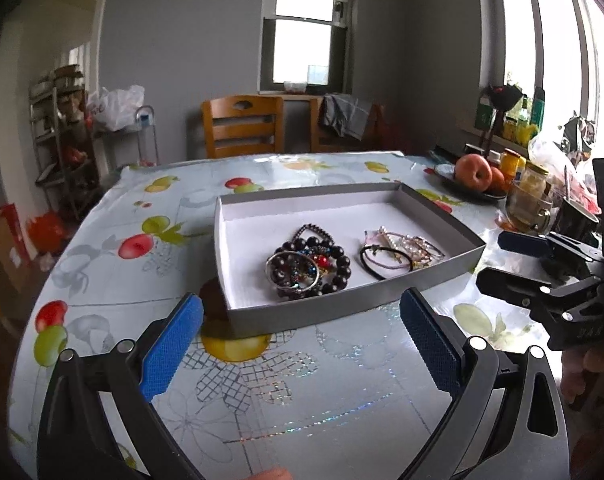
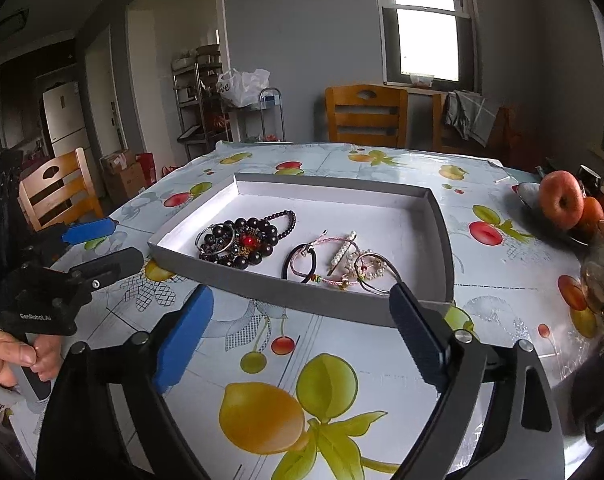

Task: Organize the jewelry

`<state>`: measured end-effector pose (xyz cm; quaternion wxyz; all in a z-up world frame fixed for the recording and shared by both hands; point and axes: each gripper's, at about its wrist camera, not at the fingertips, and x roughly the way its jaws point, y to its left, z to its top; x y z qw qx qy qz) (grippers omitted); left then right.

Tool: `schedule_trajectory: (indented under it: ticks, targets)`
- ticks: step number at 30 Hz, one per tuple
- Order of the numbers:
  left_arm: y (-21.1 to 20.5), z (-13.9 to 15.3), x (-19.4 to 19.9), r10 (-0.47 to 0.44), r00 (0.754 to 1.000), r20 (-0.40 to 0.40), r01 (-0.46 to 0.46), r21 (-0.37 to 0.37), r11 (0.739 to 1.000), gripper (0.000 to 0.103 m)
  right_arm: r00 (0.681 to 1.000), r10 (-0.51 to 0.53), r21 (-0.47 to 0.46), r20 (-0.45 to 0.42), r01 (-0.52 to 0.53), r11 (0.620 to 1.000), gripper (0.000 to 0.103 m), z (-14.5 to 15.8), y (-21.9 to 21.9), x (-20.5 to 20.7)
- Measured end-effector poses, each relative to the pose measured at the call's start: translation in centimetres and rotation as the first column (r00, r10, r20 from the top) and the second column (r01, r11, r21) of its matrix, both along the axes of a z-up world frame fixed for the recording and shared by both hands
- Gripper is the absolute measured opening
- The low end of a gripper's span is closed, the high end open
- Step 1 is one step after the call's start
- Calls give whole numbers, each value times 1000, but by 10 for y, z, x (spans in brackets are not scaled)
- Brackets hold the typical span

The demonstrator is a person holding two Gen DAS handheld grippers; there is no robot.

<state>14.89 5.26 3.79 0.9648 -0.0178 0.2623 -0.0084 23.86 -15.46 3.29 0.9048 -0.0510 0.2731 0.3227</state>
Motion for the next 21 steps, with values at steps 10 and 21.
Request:
schedule_trajectory:
  ticks: [10, 21]
  targets:
    - [-6, 3, -6, -13, 999, 32, 12, 14, 1000, 98, 998, -27, 13, 50, 26, 1000, 97, 2, -5, -9]
    - [-10, 3, -7, -26, 999, 36, 25, 24, 999, 98, 998, -35, 15, 52, 34, 999, 97, 3, -6, -9]
